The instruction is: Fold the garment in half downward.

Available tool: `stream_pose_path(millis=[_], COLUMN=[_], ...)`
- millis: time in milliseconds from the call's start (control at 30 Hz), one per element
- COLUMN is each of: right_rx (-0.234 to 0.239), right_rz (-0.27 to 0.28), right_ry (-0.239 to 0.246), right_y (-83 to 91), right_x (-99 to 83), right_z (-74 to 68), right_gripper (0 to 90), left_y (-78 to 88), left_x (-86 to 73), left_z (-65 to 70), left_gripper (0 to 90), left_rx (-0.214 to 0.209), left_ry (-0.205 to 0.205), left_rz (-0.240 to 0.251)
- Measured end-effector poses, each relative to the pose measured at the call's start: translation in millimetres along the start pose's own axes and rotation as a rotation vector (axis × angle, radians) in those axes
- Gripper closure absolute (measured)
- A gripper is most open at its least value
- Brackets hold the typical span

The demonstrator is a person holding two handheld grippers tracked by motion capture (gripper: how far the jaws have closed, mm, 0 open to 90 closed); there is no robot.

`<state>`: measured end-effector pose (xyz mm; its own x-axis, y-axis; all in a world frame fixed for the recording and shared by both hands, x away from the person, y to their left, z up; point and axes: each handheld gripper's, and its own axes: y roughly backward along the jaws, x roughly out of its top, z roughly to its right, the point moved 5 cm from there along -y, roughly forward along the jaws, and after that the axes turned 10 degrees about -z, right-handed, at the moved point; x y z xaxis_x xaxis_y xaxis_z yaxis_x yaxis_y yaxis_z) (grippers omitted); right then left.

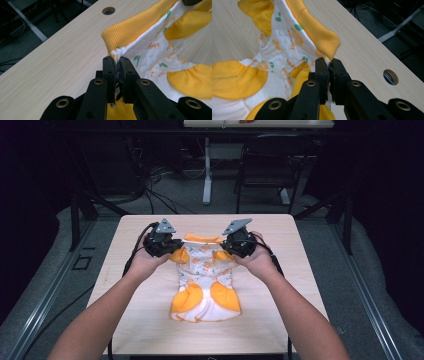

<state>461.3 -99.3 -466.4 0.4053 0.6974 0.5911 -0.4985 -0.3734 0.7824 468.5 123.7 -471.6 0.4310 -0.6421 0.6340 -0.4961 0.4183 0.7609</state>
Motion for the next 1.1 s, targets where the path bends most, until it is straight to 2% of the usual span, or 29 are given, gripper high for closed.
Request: stream_pose_path(millis=[100, 133, 300, 400, 633, 767, 1100], right_rx=[0.001, -0.003, -0.005, -0.003, -0.002, -0.004, 0.030], right_rz=[0.005, -0.001, -0.014, -0.023, -0.038, -0.038, -0.053], right_ry=[0.007, 0.022, 0.034, 0.036, 0.062, 0.080, 0.083], right_y=[0.4, -1.0, -4.1, -5.3, -4.0, -0.8, 2.7], right_x=[-1.9, -5.4, -13.1, -20.2, -30.6, -34.0, -41.7], right_z=[-3.3, -6.7, -10.6, -12.4, -18.7, -24.3, -37.5], right_gripper=[85.0, 85.0, 85.0, 84.9, 84.9, 84.9, 84.8], left_y=[-0.1, -1.5, -5.6, -7.7, -10.4, -10.2, -9.8], left_x=[-2.5, -5.4, -10.5, -14.1, -18.1, -20.3, -32.2], left_z=[2.3, 5.4, 13.3, 21.9, 29.2, 31.0, 40.1], left_gripper=[84.4, 84.4, 84.5, 84.5, 84.5, 84.5, 84.5], left_rx=[-0.003, 0.002, -0.003, -0.027, -0.035, -0.041, -0.073], left_ry=[-0.006, -0.020, -0.044, -0.056, -0.079, -0.082, -0.086], left_rz=[-0.007, -0.011, -0.025, -0.027, -0.039, -0.042, -0.051])
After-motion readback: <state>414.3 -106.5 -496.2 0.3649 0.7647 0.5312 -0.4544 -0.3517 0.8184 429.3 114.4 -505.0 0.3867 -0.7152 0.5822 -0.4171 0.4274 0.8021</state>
